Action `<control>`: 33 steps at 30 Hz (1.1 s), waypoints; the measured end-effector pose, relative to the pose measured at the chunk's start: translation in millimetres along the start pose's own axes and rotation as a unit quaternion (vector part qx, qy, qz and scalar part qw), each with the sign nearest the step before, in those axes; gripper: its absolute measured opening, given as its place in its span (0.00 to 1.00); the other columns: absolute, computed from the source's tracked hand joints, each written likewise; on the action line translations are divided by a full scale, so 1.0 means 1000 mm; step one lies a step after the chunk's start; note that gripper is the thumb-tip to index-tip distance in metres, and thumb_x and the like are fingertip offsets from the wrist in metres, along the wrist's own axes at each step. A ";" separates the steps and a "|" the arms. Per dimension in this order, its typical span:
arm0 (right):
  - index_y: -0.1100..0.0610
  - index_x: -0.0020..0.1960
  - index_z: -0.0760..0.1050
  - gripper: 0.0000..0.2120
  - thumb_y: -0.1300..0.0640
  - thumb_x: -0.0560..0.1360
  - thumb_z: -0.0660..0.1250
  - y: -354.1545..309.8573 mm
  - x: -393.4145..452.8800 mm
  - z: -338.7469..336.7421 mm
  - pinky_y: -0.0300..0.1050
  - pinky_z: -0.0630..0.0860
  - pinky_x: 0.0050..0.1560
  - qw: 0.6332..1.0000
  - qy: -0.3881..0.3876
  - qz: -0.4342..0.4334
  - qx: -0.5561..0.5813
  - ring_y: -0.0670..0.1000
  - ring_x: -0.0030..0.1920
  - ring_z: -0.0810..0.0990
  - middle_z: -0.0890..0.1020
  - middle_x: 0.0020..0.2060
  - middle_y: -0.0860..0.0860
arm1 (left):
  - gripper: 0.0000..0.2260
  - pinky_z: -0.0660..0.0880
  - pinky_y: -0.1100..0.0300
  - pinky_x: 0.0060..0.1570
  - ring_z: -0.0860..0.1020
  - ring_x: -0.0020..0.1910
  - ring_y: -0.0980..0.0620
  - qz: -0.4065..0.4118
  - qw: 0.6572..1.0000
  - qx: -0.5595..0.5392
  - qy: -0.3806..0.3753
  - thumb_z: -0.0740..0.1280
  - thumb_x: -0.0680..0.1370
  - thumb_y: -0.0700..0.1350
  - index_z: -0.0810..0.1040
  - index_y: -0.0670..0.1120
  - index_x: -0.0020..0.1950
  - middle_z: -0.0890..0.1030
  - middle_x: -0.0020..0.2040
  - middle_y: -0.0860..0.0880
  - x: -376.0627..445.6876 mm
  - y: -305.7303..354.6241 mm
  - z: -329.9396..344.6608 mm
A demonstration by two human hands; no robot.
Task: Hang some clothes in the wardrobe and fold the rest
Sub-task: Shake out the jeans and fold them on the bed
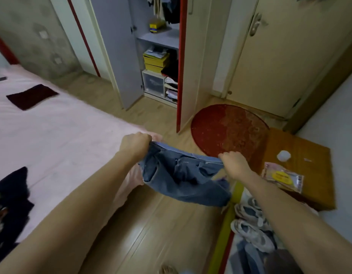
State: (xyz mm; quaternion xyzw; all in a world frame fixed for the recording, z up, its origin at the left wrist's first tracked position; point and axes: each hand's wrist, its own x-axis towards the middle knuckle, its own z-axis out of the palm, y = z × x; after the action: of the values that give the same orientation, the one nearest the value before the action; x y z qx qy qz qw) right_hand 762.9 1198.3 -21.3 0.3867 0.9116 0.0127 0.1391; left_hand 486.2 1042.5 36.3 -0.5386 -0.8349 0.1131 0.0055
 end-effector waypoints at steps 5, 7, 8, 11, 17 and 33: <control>0.56 0.47 0.66 0.06 0.65 0.74 0.58 -0.040 0.024 -0.006 0.49 0.72 0.38 0.993 -0.015 -0.020 0.118 0.56 0.40 0.74 0.79 0.44 0.56 | 0.10 0.70 0.54 0.46 0.76 0.55 0.43 -0.053 0.996 -0.029 -0.071 0.58 0.77 0.36 0.75 0.43 0.56 0.78 0.55 0.43 -0.019 -0.010 0.029; 0.57 0.52 0.67 0.09 0.67 0.74 0.57 -0.058 0.023 -0.009 0.50 0.72 0.39 0.993 -0.033 -0.043 0.107 0.56 0.40 0.74 0.78 0.46 0.57 | 0.09 0.71 0.53 0.45 0.76 0.53 0.42 -0.080 0.987 -0.105 -0.096 0.59 0.78 0.38 0.72 0.41 0.57 0.76 0.56 0.42 -0.030 -0.016 0.051; 0.57 0.53 0.67 0.10 0.68 0.74 0.57 -0.068 0.022 -0.011 0.49 0.70 0.38 0.994 -0.034 -0.053 0.090 0.55 0.40 0.72 0.78 0.47 0.57 | 0.08 0.72 0.53 0.44 0.76 0.52 0.41 -0.088 0.981 -0.143 -0.100 0.59 0.78 0.38 0.71 0.41 0.56 0.76 0.56 0.41 -0.035 -0.021 0.059; 0.58 0.57 0.67 0.13 0.66 0.73 0.58 -0.086 0.023 -0.020 0.48 0.66 0.38 0.995 -0.031 -0.055 0.075 0.55 0.38 0.70 0.78 0.45 0.56 | 0.04 0.70 0.52 0.41 0.74 0.46 0.42 -0.087 0.966 -0.232 -0.072 0.58 0.78 0.40 0.71 0.42 0.50 0.78 0.51 0.40 -0.043 -0.040 0.071; 0.52 0.56 0.68 0.20 0.37 0.75 0.59 -0.085 0.027 -0.036 0.45 0.64 0.35 0.984 0.082 -0.156 -0.008 0.57 0.43 0.80 0.81 0.41 0.52 | 0.24 0.65 0.59 0.31 0.75 0.37 0.46 -0.134 0.976 -0.165 -0.054 0.62 0.75 0.66 0.71 0.47 0.33 0.76 0.34 0.48 -0.057 -0.083 0.068; 0.55 0.40 0.70 0.09 0.68 0.72 0.59 -0.123 0.057 -0.033 0.46 0.70 0.39 0.989 -0.003 -0.115 -0.091 0.57 0.45 0.80 0.81 0.45 0.53 | 0.21 0.67 0.56 0.36 0.76 0.39 0.43 0.080 0.996 0.001 -0.037 0.52 0.83 0.54 0.79 0.44 0.44 0.81 0.40 0.44 -0.080 -0.111 0.057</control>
State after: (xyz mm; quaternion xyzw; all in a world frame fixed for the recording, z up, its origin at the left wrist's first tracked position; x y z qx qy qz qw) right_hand 630.4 1155.3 -20.0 0.2653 0.9445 0.0784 0.1773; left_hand 412.4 916.1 11.5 -0.5987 -0.7890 0.1340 -0.0340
